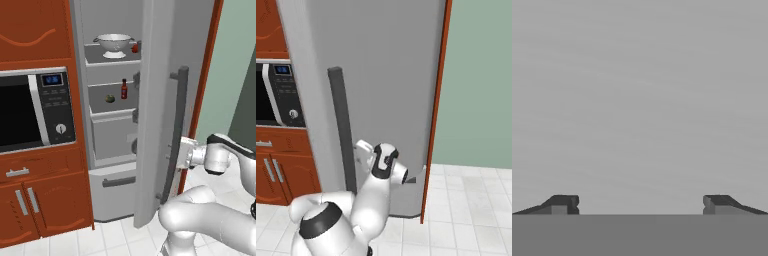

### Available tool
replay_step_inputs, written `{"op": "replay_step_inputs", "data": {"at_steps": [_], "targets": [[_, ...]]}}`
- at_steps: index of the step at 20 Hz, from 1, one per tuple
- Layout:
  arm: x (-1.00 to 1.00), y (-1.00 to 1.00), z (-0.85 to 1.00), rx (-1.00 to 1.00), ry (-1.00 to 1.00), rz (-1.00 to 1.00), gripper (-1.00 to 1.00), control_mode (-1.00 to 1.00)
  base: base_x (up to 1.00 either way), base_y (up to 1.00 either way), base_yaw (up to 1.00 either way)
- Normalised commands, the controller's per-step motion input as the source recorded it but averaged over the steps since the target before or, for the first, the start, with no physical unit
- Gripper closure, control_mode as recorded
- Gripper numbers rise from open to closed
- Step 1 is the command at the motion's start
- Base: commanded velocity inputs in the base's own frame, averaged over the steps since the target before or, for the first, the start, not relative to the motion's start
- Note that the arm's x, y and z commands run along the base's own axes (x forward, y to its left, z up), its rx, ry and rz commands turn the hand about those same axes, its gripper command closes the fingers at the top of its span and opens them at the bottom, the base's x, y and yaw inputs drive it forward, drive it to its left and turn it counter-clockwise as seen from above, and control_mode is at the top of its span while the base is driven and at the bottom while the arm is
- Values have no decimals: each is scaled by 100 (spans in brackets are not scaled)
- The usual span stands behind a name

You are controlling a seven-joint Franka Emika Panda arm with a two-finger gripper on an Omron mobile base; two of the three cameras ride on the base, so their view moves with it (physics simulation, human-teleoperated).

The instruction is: Place the tupperware on the top shelf of the fridge. Make space for the tupperware among the existing items by rearranging them on the shelves if needed. Close the fridge door when finished.

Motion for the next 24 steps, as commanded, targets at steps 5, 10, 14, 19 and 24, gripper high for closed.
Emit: {"op": "replay_step_inputs", "data": {"at_steps": [5, 10, 14, 19, 24], "targets": [[40, 88, 50, -14, 0, -40, -100, -100, 0, 0, 0], [51, 70, 72, -13, 1, -37, -100, -100, 0, 0, 0], [68, 14, 81, -3, 7, -28, -100, -100, 0, 0, 0], [63, -25, 89, 2, 2, -17, -100, -100, 0, 0, 0], [34, -59, 98, 8, 0, -10, -100, -100, 0, 0, 0]]}}
